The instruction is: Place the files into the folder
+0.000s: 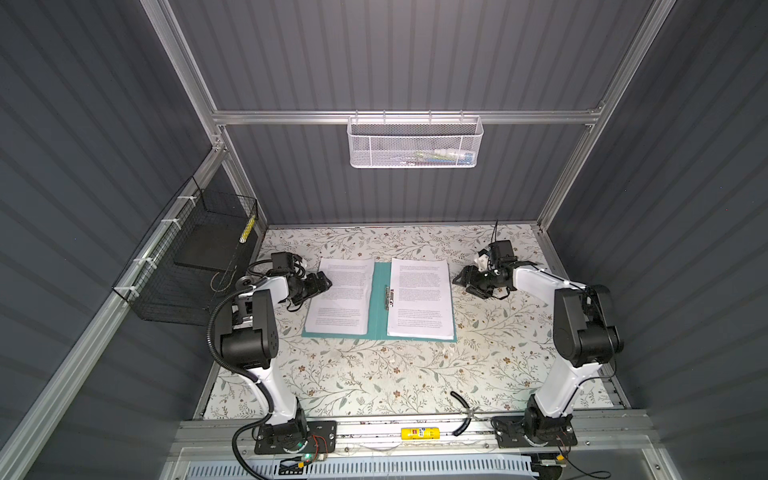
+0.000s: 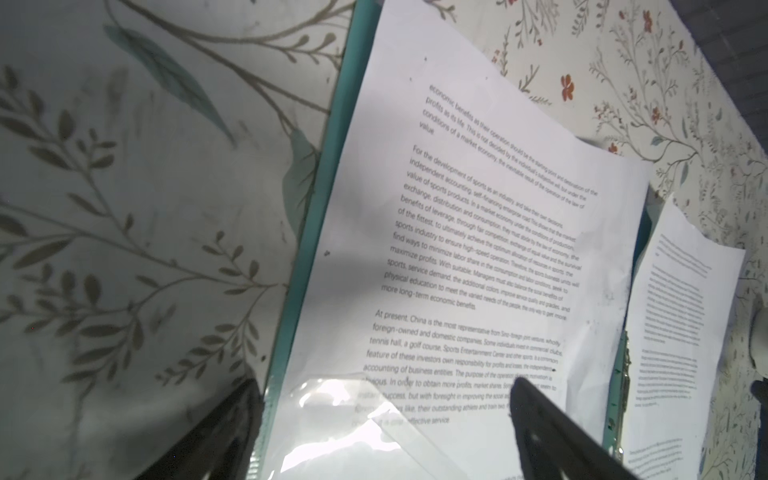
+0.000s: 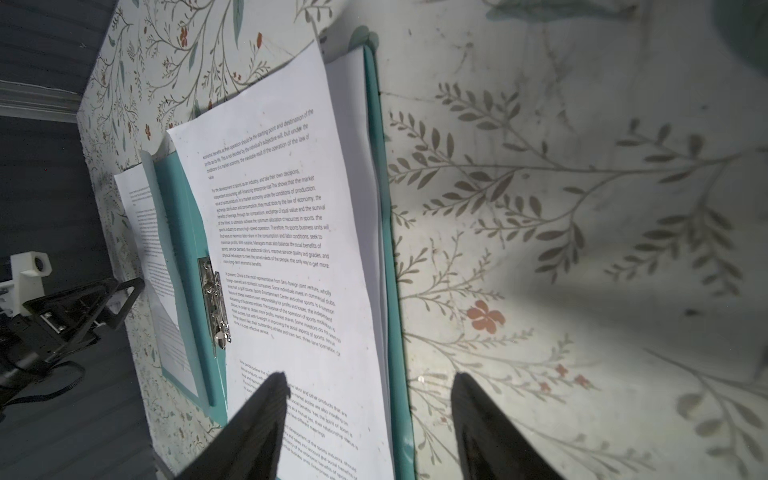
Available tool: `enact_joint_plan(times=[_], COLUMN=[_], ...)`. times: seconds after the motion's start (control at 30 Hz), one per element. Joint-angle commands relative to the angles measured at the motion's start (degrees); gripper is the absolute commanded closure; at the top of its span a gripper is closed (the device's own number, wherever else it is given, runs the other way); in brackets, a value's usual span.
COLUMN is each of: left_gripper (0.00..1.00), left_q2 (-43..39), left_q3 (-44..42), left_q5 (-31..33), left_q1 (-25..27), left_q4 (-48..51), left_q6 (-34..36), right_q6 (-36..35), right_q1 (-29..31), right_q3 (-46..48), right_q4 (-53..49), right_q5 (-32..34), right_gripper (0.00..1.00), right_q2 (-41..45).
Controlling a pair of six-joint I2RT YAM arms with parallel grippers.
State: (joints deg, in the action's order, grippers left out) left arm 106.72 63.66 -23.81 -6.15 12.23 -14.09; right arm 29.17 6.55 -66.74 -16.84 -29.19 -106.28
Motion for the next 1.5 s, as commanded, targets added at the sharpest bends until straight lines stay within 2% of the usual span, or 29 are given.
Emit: enact_joint_plan(times=[0.0, 0.1, 0.27, 0.37, 0.53, 0.8, 0.87, 1.0, 1.13, 1.47], left_gripper=[0.07, 0.09, 0.13, 0.13, 0.13, 0.11, 0.11, 0.12, 0.13, 0.19], left_q2=[4.1, 4.2, -0.1, -5.7, -12.8, -15.5, -14.6, -11.7, -10.5, -19.9], left_q3=[-0.9, -2.2, -8.8, -14.3, -19.7, -21.8, -22.4, -23.7, -23.7, -25.9], left_q5=[-7.5, -11.6, -13.1, -8.1, 0.1, 7.2, 5.7, -4.8, -11.3, -23.3], left_q1=[0.1, 0.1, 0.1, 0.2, 0.4, 3.5, 3.5, 3.5, 3.5, 3.0], left_q4=[2.7, 0.6, -4.6, -5.5, -1.2, 4.1, 2.5, -4.3, -8.0, -17.8], left_q6=[-0.3, -1.6, -5.7, -8.7, -10.1, -8.4, -8.2, -8.4, -9.0, -15.4], right_q6=[1.7, 3.2, 3.3, 2.3, 1.0, 0.3, 0.2, 0.4, 0.2, -0.6], right_q1=[-1.1, -2.3, -4.2, -4.4, -5.7, -6.9, -6.9, -6.7, -6.2, -5.9], right_q3=[1.5, 3.9, 5.7, 5.7, 5.2, -1.2, -2.9, -4.5, -4.4, -4.0], right_q4=[2.2, 4.4, 4.7, 3.0, 0.6, -0.1, 0.4, 1.9, 2.4, 1.4], right_q5=[-5.5, -6.9, -7.6, -5.5, -2.5, -2.8, -3.8, -7.9, -8.9, -10.0], right_gripper=[0.35, 0.35, 0.35, 0.35, 0.35, 0.36, 0.36, 0.37, 0.38, 0.39], right_q2=[-2.2, -2.3, -2.1, -0.8, 1.3, -5.4, -7.6, -11.6, -12.5, -12.8])
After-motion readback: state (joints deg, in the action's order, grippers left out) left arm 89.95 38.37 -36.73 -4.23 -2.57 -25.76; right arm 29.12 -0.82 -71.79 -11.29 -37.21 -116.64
